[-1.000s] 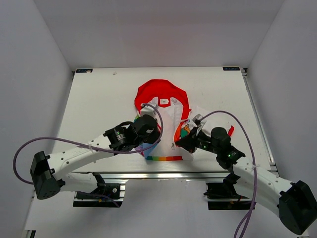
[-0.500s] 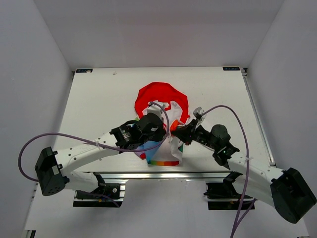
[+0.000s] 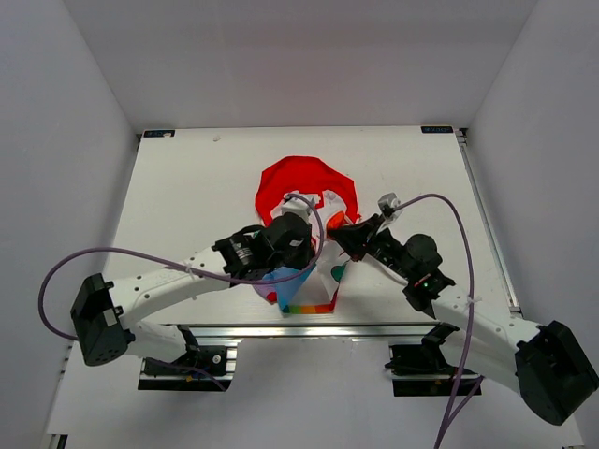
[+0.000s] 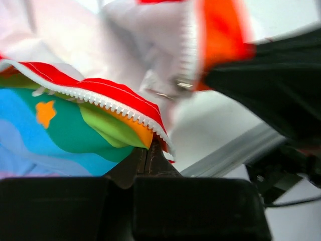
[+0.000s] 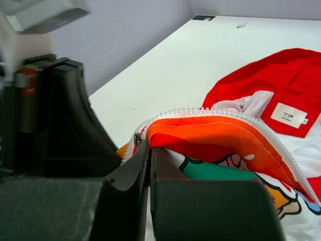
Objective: Zip up the jacket
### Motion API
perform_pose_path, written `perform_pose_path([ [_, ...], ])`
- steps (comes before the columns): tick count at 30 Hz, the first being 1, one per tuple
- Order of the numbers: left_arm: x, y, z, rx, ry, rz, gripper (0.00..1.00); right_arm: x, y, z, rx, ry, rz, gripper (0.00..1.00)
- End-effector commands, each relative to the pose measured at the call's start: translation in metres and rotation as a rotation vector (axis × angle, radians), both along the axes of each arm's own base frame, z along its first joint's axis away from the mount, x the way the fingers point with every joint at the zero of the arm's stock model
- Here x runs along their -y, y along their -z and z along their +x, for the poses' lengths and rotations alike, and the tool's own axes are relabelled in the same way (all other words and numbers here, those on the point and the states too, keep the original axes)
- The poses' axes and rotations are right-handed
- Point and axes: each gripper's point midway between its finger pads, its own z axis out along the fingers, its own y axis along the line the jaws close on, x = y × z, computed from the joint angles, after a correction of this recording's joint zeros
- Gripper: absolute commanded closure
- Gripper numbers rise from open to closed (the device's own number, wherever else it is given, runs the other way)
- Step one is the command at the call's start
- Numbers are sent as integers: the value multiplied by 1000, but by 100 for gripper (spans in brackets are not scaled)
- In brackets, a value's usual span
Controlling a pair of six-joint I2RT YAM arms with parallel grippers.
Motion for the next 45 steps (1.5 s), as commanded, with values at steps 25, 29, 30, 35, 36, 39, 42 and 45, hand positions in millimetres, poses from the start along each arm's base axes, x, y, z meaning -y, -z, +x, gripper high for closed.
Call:
perform_pose_path([
  [25, -152, 156, -128, -779, -271, 752, 78, 42, 127, -4, -318, 139, -421, 100],
  [29, -118, 121, -95, -640, -230, 615, 32, 42, 129, -2, -320, 143, -432, 100],
  [30, -106, 104, -84, -588, -214, 548, 27, 43, 130, -2, -322, 148, -437, 100],
  [35, -98, 62, -60, -435, -192, 446, 2, 46, 131, 1, -325, 175, -442, 100],
  [36, -104, 59, -51, -427, -232, 431, 2, 47, 133, 1, -328, 177, -443, 100],
  [39, -129, 69, -19, -479, -353, 380, 2, 48, 136, -1, -343, 178, -444, 100],
  [42, -149, 94, 5, -560, -414, 330, 8, 49, 139, -3, -356, 179, -449, 100],
  [45, -133, 104, 21, -568, -356, 264, 27, 53, 142, -3, -367, 194, -459, 100],
])
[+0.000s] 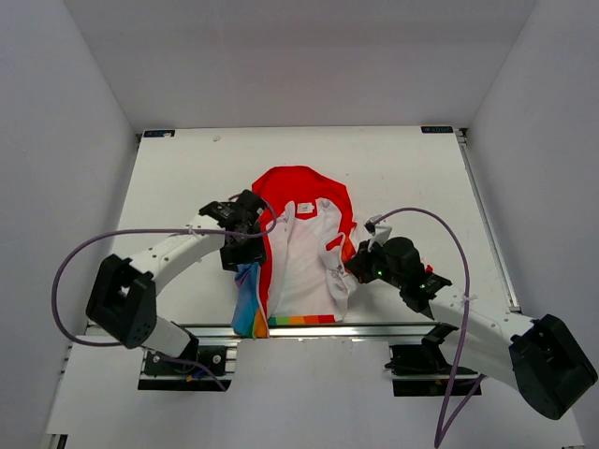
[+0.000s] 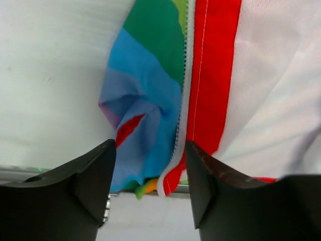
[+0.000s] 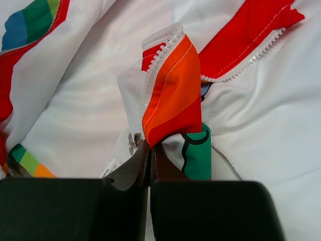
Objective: Zip up the jacket
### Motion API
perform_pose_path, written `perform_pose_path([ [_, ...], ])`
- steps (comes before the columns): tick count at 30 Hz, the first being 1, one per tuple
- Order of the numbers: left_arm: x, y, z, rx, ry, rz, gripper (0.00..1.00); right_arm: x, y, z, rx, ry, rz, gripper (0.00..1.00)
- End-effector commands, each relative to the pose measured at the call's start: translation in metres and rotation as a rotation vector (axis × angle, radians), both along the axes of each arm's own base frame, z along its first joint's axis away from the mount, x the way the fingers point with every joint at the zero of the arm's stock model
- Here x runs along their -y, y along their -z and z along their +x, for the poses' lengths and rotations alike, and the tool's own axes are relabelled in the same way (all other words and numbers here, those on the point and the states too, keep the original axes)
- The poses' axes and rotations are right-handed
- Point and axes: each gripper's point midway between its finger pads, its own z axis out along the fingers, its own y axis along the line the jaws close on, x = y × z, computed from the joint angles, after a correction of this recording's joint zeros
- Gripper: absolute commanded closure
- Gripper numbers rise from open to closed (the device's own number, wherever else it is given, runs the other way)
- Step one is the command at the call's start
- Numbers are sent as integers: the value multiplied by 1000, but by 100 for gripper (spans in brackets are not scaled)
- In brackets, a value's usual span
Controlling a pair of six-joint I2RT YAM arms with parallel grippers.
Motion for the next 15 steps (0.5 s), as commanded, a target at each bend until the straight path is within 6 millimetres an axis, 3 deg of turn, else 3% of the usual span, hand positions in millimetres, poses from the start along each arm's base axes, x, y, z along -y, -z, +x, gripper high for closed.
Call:
perform_pose_path([
  [1, 29, 5, 13, 12, 105, -129, 36, 4, -7, 7, 17, 35, -9, 100],
  [4, 46, 0, 21, 20, 138, -188, 44, 7, -8, 7, 23, 52, -11, 100],
  [9, 57, -4, 35, 73, 163, -227, 44, 12, -8, 9, 28, 80, -25, 100],
  [15, 62, 18, 37, 12, 183, -213, 45, 17, -6, 10, 27, 100, -42, 100],
])
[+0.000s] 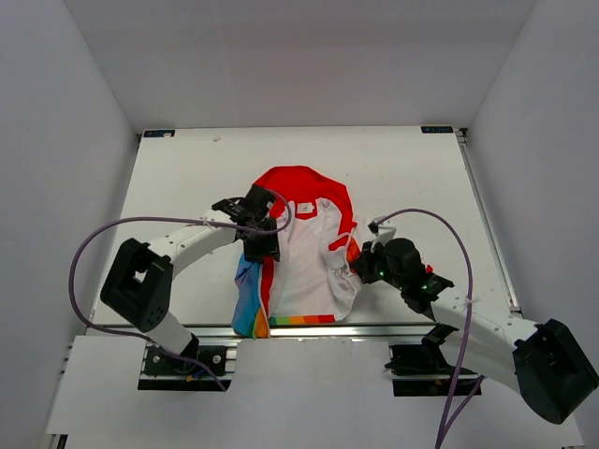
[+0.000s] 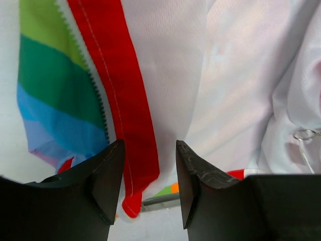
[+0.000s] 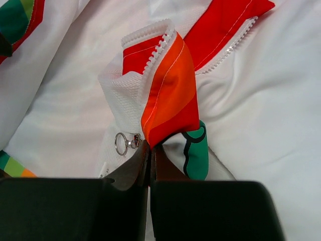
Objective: Zip up the jacket
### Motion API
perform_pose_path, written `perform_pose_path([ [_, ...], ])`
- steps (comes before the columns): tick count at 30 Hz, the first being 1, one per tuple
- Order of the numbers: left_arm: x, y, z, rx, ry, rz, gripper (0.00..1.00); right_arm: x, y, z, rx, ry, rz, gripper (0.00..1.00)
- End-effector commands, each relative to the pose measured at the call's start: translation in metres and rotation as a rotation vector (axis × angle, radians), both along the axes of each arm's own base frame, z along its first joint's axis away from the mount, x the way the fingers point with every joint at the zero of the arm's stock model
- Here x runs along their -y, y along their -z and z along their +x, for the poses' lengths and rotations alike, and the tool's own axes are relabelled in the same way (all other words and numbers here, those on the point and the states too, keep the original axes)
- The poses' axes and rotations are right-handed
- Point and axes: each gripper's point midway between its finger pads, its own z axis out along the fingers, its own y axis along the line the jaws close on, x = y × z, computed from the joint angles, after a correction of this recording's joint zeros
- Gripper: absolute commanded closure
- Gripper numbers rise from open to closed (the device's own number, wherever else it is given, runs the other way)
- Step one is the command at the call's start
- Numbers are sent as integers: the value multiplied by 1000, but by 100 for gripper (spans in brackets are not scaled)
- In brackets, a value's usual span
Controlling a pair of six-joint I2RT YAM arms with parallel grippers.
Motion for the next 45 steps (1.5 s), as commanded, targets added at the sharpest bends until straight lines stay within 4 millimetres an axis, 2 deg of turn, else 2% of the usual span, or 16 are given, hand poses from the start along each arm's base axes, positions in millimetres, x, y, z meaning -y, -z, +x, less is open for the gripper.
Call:
perform_pose_path([
  [1, 13, -2, 14, 22, 36, -24, 45, 4, -11, 8, 38, 34, -1, 100],
  [4, 14, -9, 33, 80, 27, 3, 40, 4, -9, 7, 38, 35, -6, 100],
  [6, 3, -15, 47, 124, -9, 70, 35, 5, -8, 7, 32, 36, -8, 100],
  [9, -19, -31, 76, 192, -100, 146, 20, 7, -8, 6, 34, 42, -13, 100],
  [10, -26, -35, 82, 202, -121, 156, 8, 8, -8, 7, 36, 46, -14, 100],
  [11, -31, -39, 93, 222, -148, 147, 4, 8, -8, 7, 38, 48, -16, 100],
  [15, -66, -32, 126, 232, -263, 138, 2, 10, -7, 7, 38, 53, -21, 100],
  [17, -75, -18, 137, 204, -289, 141, 2, 10, -6, 7, 37, 54, -24, 100],
  [19, -71, -12, 148, 213, -272, 121, 2, 11, -5, 7, 35, 57, -27, 100],
  [24, -53, 11, 165, 195, -205, 71, 18, 11, -5, 9, 35, 59, -37, 100],
  [29, -39, 9, 179, 224, -175, 10, 34, 12, -4, 9, 28, 69, -36, 100],
  [30, -38, 10, 181, 221, -174, 10, 40, 13, -4, 9, 32, 71, -36, 100],
  [31, -37, 8, 184, 218, -177, 11, 62, 13, -7, 10, 39, 76, -31, 100],
  [34, -36, 1, 186, 224, -180, 3, 100, 15, -8, 11, 51, 86, -36, 100],
  [39, -36, -45, 186, 333, -186, -48, 100, 19, -4, 11, 43, 105, -50, 100],
  [45, -13, -89, 170, 403, -163, -131, 100, 29, -2, 15, 27, 174, -71, 100],
])
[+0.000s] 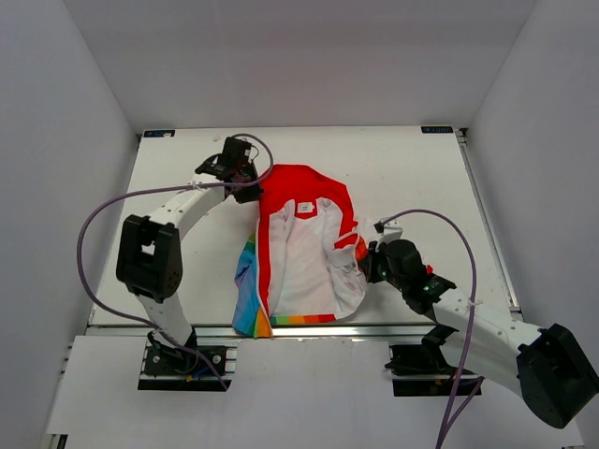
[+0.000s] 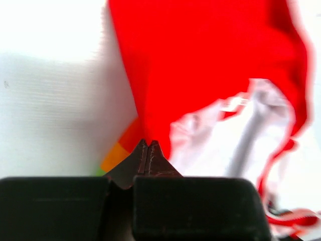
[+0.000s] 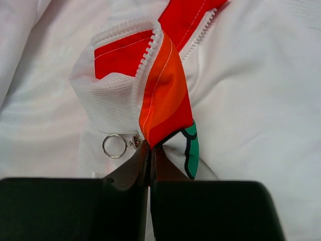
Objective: Zip up the jacket
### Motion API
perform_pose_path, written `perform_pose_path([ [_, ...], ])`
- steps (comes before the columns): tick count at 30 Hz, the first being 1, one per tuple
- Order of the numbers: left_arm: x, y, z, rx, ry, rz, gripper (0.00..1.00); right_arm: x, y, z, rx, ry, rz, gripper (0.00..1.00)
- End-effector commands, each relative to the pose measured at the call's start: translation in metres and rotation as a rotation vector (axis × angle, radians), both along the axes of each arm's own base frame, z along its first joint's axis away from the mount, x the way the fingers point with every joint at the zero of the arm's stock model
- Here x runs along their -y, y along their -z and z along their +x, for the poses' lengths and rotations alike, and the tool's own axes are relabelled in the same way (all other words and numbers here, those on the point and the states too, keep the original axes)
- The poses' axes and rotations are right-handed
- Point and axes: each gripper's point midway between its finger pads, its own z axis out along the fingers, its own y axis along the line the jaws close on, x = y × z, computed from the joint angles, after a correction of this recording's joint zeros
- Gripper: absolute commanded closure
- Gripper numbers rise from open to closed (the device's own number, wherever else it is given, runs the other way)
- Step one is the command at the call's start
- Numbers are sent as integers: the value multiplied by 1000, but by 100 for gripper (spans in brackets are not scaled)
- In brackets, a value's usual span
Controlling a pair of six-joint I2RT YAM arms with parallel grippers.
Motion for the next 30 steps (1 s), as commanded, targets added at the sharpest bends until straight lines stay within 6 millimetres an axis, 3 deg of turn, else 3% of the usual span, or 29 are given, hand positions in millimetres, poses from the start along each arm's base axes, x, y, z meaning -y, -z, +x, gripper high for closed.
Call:
perform_pose_path([
  [1, 27, -55, -5, 110, 29, -70, 100, 9, -7, 8, 18, 72, -7, 100],
  [4, 59, -63, -10, 132, 54, -55, 100, 14, -9, 7, 7, 117, 2, 100],
  [11, 171, -50, -37, 86, 173, -77, 100, 38, -5, -4, -55, 266, 20, 100],
  [13, 188, -41, -44, 64, 169, -59, 100, 44, -2, -11, -80, 307, 44, 100],
  [14, 208, -35, -49, 58, 191, -51, 100, 47, -1, -13, -85, 321, 47, 100],
  [16, 216, -26, -57, 27, 193, -16, 100, 51, 0, -19, -95, 338, 68, 100],
  [17, 227, -31, -58, 39, 215, -22, 100, 53, 0, -20, -95, 345, 70, 100],
  [19, 227, -17, -63, -3, 233, 21, 82, 55, -1, -23, -92, 353, 85, 100],
  [20, 226, -16, -64, -12, 235, 29, 53, 56, 0, -25, -95, 352, 83, 100],
  [23, 212, -15, -72, -21, 240, 74, 22, 55, 0, -28, -97, 340, 95, 100],
  [25, 199, -33, -76, 13, 236, 77, 16, 53, 0, -29, -100, 330, 99, 100],
  [27, 180, -40, -94, 20, 249, 87, 2, 48, 0, -31, -106, 287, 100, 100],
  [30, 161, -37, -115, 16, 272, 71, 2, 44, 2, -32, -104, 250, 90, 100],
])
